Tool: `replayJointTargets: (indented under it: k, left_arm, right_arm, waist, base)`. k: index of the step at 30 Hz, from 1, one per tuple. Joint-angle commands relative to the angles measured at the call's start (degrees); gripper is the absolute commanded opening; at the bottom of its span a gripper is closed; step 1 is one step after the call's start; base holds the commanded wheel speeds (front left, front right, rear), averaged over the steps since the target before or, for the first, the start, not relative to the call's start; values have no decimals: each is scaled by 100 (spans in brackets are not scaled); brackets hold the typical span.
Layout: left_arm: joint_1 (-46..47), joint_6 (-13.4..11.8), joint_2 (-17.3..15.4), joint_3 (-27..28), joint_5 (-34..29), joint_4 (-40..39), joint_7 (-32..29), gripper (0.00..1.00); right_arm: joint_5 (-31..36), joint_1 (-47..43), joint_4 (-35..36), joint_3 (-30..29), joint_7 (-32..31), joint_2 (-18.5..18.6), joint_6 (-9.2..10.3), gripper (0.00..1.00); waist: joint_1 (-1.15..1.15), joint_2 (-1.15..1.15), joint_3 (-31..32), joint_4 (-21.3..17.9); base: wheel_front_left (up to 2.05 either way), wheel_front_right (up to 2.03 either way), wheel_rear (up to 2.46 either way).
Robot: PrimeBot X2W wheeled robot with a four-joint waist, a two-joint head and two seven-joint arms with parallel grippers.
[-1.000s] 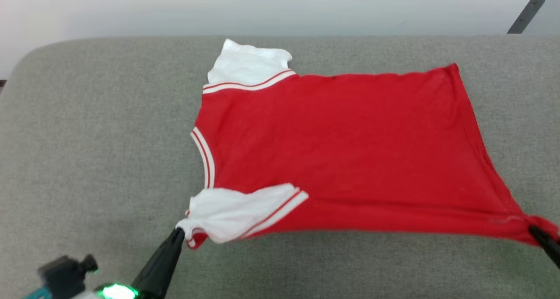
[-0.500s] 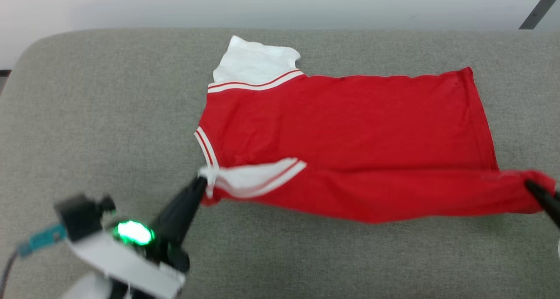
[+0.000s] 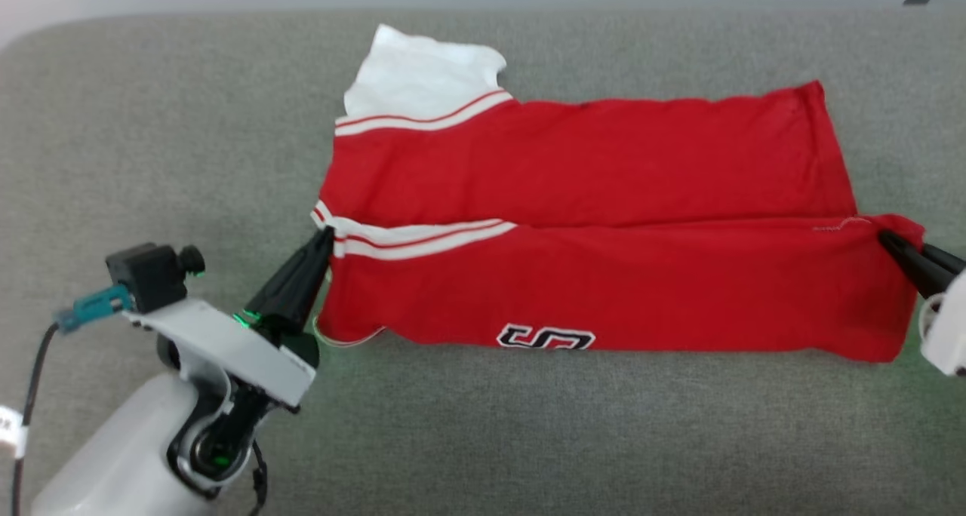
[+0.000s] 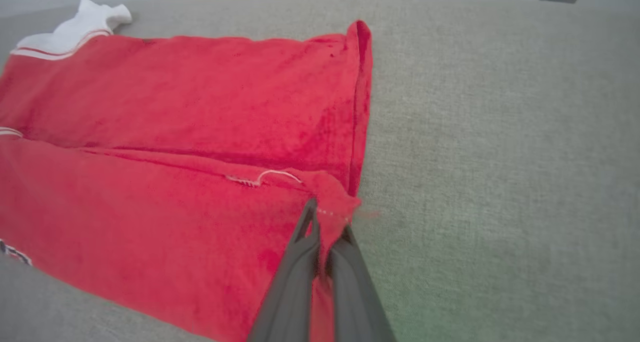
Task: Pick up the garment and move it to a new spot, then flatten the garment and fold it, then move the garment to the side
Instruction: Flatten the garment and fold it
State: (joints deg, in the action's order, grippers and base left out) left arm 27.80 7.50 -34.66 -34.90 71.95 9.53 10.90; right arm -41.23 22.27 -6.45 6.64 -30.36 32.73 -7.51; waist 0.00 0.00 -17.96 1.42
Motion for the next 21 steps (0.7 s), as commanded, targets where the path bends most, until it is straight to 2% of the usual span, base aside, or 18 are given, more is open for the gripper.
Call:
replayJointTargets:
  k: [1,11,12,13,14,15,16,17,21]
  left_arm:
    - [102,-8,9,-35,-84,121,34,0]
    - [760,-9,308,-715,-652,1577,250,0]
    - [801,-9,329,-761,-648,1646,262,3]
    - [839,-9,342,-797,-623,1698,280,15]
    - [871,-9,346,-835,-600,1733,290,36]
    - [906,-9,332,-874,-589,1774,308,69]
    - [940,-9,310,-922,-563,1798,310,100]
    - [979,-9,276,-980,-558,1806,283,100]
    - [1154,-8,50,-1169,-600,1832,123,100]
  right_arm:
    - [40,112,-95,73,64,-10,4,0]
    - [-56,798,-1381,984,720,8,4,0]
    - [-86,827,-1463,1056,771,16,4,0]
    - [-128,851,-1525,1127,828,23,4,0]
    - [-165,875,-1582,1192,873,32,4,0]
    - [-206,893,-1642,1239,909,51,4,34]
    - [-250,919,-1683,1262,990,70,4,60]
    - [-290,958,-1715,1266,1072,76,4,100]
    - [-457,1004,-1748,1309,1314,96,4,100]
  waist:
    - [0,0,-200,-44]
    - [0,0,-403,14]
    - [0,0,-390,25]
    - [0,0,-372,34]
    - [0,0,-341,44]
    - [0,0,-302,52]
    - [0,0,-258,56]
    - [0,0,-209,59]
    - [0,0,63,64]
  base:
    - [0,0,0]
    - [0,0,0]
    - [0,0,0]
    - [0,0,0]
    - [0,0,0]
    - [0,0,0]
    - [0,0,0]
    - [0,0,0]
    - [0,0,0]
